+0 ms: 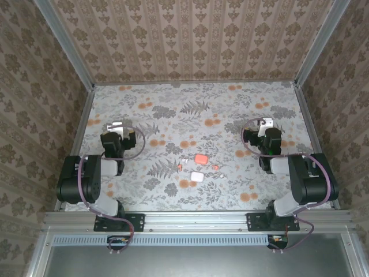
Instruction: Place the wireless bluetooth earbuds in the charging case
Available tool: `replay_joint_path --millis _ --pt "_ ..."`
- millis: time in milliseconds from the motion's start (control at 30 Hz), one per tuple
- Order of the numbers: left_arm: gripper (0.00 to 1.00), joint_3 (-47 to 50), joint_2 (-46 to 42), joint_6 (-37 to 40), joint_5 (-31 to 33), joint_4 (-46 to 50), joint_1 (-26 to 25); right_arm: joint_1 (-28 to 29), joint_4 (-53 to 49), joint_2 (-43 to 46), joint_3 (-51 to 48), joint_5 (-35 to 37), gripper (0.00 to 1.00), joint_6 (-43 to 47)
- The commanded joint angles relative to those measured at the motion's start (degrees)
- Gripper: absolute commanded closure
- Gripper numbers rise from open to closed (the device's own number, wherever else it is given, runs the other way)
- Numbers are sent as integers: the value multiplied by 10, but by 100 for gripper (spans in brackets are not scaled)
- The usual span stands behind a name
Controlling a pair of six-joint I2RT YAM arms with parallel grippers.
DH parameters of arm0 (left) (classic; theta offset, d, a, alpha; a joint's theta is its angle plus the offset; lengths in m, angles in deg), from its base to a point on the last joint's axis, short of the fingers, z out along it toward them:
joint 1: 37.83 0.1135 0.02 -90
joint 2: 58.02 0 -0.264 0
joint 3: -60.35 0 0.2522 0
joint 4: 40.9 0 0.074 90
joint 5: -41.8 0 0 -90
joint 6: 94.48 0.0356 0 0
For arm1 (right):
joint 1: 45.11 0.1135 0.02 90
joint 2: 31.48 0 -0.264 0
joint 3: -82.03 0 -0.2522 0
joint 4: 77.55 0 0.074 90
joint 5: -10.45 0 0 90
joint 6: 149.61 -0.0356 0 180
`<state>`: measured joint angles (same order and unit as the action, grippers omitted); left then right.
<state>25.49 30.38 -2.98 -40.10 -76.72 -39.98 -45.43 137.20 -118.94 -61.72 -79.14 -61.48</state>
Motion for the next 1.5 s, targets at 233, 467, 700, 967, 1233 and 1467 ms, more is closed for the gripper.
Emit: replay_joint_path --millis 233,467,700,967,1233,1467 --pt "0 -17 -4 6 -21 1 1 3 5 -3 8 2 0 -2" --pt "0 -18 -4 6 -25 3 3 3 7 -3 8 2 0 -2" --pt "0 -18 -6 10 -42 4 5 3 -17 6 18 2 0 -2" --pt "4 -65 -138 7 -1 193 -18 8 -400 131 166 11 0 -52" --pt "17 -222 -261 -124 -67 569 -68 72 -785 205 342 -6 0 -152" --pt "22 -290 -265 -219 -24 756 -143 234 -1020 217 390 25 6 -231"
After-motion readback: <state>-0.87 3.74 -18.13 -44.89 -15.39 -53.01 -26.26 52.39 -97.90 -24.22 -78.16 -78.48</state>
